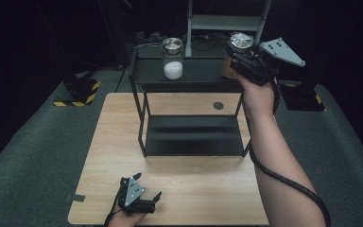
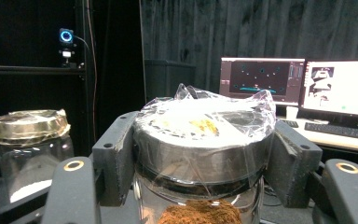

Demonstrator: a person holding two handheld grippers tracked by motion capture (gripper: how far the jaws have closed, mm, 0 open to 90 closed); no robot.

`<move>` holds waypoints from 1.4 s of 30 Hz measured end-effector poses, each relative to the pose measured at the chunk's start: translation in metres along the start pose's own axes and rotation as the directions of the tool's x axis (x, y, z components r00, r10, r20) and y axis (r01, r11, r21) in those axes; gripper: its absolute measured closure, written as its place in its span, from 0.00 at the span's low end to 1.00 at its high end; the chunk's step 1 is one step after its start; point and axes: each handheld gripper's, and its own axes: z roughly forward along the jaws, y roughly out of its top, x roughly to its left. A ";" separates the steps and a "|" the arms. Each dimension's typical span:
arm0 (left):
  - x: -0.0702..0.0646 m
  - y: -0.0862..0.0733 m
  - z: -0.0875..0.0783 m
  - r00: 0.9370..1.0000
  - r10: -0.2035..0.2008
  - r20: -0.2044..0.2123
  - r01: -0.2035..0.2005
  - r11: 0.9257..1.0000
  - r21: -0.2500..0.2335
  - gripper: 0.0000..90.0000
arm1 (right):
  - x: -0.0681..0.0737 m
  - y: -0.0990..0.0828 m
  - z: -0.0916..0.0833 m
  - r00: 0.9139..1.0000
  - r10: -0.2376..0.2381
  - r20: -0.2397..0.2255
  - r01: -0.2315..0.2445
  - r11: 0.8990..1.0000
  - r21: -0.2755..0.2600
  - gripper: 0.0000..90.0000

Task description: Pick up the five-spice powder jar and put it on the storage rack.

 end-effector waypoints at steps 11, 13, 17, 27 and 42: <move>0.001 -0.001 0.000 1.000 -0.012 0.007 0.012 1.000 -0.008 0.01 | 0.004 -0.004 0.014 1.000 -0.006 0.007 0.006 1.000 0.023 0.37; 0.001 -0.001 0.000 1.000 -0.012 0.007 0.012 1.000 -0.007 0.01 | 0.006 -0.004 0.016 1.000 -0.013 0.006 0.013 1.000 0.027 0.37; 0.001 -0.001 0.000 1.000 -0.008 0.006 0.008 1.000 -0.005 0.01 | 0.008 -0.005 0.020 1.000 -0.027 0.011 0.026 0.999 0.035 0.37; 0.003 -0.002 -0.001 1.000 -0.017 0.008 0.017 1.000 -0.012 0.01 | 0.007 -0.009 0.026 1.000 -0.006 0.023 0.005 0.999 0.054 0.37; 0.002 -0.003 -0.001 1.000 -0.017 0.006 0.017 1.000 -0.015 0.01 | 0.008 -0.012 0.032 0.999 0.006 0.033 -0.008 0.998 0.058 0.37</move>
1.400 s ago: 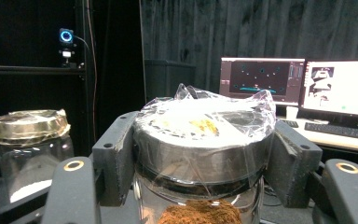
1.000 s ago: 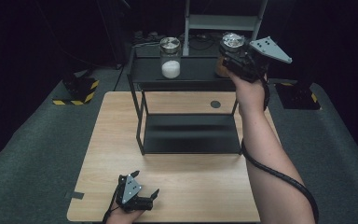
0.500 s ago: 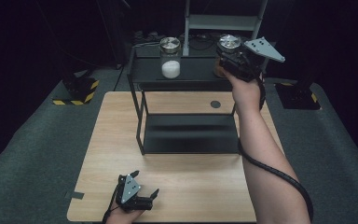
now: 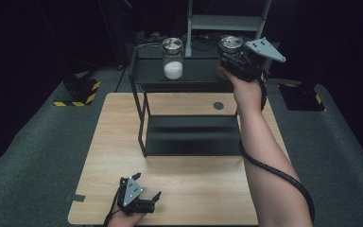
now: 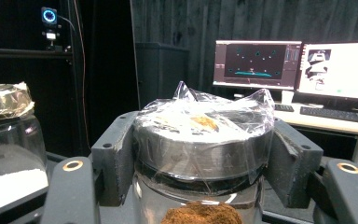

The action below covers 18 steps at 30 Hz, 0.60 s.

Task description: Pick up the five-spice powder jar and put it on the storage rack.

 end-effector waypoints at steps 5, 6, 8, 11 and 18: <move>0.000 0.000 0.000 1.000 -0.001 0.002 0.001 1.000 0.000 0.01 | 0.000 0.000 0.000 1.000 -0.001 -0.001 0.001 1.000 0.002 0.37; 0.000 0.000 0.000 1.000 0.000 0.002 0.000 1.000 0.000 0.01 | 0.000 0.001 -0.001 1.000 0.002 0.000 -0.002 1.000 0.004 0.36; 0.000 0.000 0.000 1.000 0.001 0.001 -0.001 1.000 0.001 0.01 | 0.000 0.001 -0.001 1.000 0.005 0.002 -0.005 1.000 0.005 0.35; 0.000 0.000 0.000 1.000 0.002 0.001 -0.002 1.000 0.002 0.01 | 0.000 0.002 -0.002 1.000 0.024 0.004 -0.024 1.000 0.002 0.31; -0.001 0.001 0.000 1.000 0.006 -0.001 -0.006 1.000 0.004 0.01 | 0.002 0.007 -0.003 0.999 0.035 0.013 -0.036 0.999 0.027 0.08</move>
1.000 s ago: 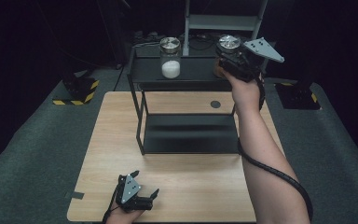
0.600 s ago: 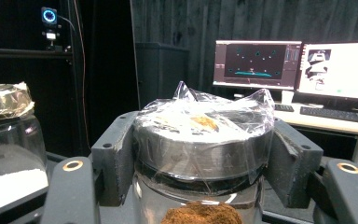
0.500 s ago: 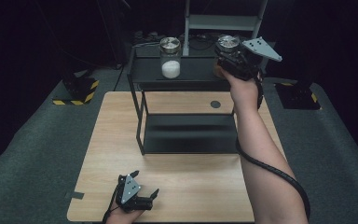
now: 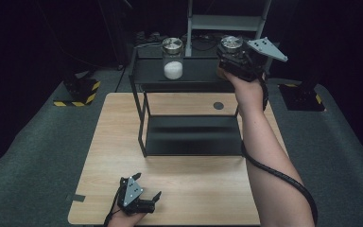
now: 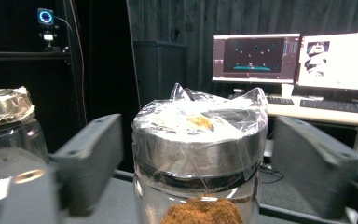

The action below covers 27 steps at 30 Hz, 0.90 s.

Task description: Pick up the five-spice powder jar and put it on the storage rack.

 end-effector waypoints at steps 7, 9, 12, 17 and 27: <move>0.000 0.000 0.000 1.000 -0.001 0.000 0.001 1.000 0.001 0.01 | 0.010 0.001 -0.006 1.000 0.010 0.029 -0.011 1.000 0.006 0.00; 0.000 0.000 0.000 1.000 -0.001 -0.001 0.001 1.000 -0.001 0.01 | 0.011 0.000 -0.009 1.000 0.006 0.024 -0.006 1.000 0.007 0.00; 0.000 0.000 0.000 1.000 0.000 -0.003 0.000 1.000 0.000 0.01 | 0.012 -0.002 -0.013 1.000 0.003 0.018 -0.003 1.000 0.003 0.00; 0.000 0.000 0.000 1.000 0.000 -0.003 0.000 1.000 0.000 0.01 | 0.014 -0.003 -0.020 1.000 0.005 0.020 -0.005 1.000 -0.005 0.00; -0.001 0.000 0.000 1.000 0.005 0.000 -0.005 1.000 0.002 0.01 | 0.011 -0.005 -0.040 1.000 0.004 0.007 -0.004 1.000 -0.015 0.00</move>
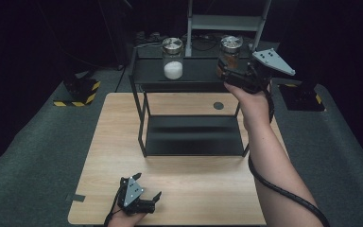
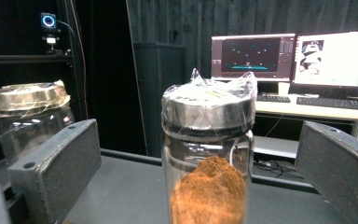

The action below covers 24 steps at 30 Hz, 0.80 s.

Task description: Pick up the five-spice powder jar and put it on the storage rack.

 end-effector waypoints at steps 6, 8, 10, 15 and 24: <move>0.000 0.000 0.000 1.000 0.002 -0.001 -0.002 1.000 -0.001 0.01 | -0.002 0.000 -0.010 1.000 0.001 -0.008 -0.001 1.000 -0.007 0.00; 0.000 0.000 0.000 1.000 0.001 -0.002 -0.001 1.000 -0.001 0.01 | -0.003 0.000 -0.014 1.000 0.003 -0.010 -0.003 1.000 -0.007 0.00; 0.000 0.000 0.000 1.000 -0.004 -0.001 0.004 1.000 -0.002 0.01 | -0.004 -0.001 -0.020 1.000 -0.002 -0.019 0.002 1.000 -0.007 0.00; 0.000 0.000 0.000 1.000 -0.005 -0.002 0.005 1.000 -0.003 0.01 | -0.004 -0.004 -0.029 0.999 -0.002 -0.032 0.002 1.000 -0.010 0.00; 0.000 0.000 0.000 1.000 -0.005 -0.003 0.005 1.000 -0.003 0.01 | -0.003 -0.008 -0.052 0.999 -0.021 -0.046 0.020 1.000 -0.023 0.00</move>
